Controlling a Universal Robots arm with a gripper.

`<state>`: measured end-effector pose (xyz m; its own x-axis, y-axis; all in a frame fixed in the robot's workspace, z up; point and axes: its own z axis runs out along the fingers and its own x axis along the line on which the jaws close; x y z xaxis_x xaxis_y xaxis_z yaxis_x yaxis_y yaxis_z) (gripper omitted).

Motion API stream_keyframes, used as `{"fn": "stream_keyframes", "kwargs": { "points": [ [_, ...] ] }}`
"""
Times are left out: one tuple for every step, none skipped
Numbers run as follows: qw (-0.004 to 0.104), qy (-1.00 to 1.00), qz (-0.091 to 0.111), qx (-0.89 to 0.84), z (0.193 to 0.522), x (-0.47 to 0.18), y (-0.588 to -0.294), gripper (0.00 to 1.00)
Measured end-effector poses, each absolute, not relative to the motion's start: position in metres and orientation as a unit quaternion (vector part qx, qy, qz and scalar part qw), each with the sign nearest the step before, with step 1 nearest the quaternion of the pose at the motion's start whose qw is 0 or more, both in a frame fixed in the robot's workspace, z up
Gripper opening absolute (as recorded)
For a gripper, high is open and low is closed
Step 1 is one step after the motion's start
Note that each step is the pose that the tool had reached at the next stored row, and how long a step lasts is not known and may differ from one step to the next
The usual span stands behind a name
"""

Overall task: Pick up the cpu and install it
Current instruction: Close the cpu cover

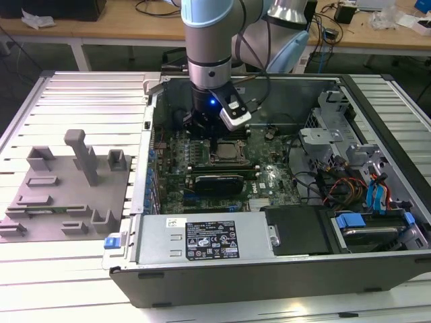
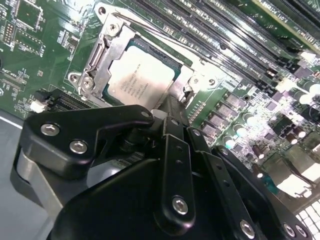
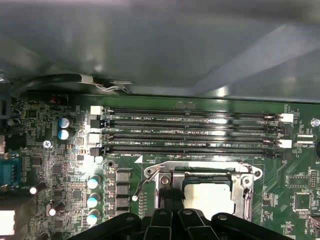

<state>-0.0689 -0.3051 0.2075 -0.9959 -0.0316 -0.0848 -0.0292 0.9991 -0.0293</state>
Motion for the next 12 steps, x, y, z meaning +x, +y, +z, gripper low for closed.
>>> {"fn": "stream_keyframes", "kwargs": {
  "points": [
    [0.043,0.999,-0.014,-0.015,0.210,-0.069,-0.305,0.11],
    [0.043,0.999,-0.014,-0.015,0.212,-0.069,-0.305,0.11],
    [0.043,0.999,-0.014,-0.015,0.214,-0.069,-0.305,0.11],
    [0.043,0.999,-0.014,-0.015,0.217,-0.069,-0.305,0.11],
    [0.043,0.999,-0.014,-0.015,0.222,-0.069,-0.305,0.11],
    [0.043,0.999,-0.014,-0.015,0.228,-0.069,-0.305,0.11],
    [0.043,0.999,-0.015,-0.015,0.228,-0.068,-0.305,0.11],
    [0.042,0.999,-0.015,-0.015,0.228,-0.065,-0.305,0.11],
    [0.042,0.999,-0.015,-0.015,0.228,-0.061,-0.305,0.11],
    [0.042,0.999,-0.015,-0.015,0.228,-0.055,-0.305,0.11],
    [0.041,0.999,-0.016,-0.015,0.228,-0.051,-0.305,0.11],
    [0.041,0.999,-0.016,-0.015,0.228,-0.048,-0.305,0.11]
  ]
}}
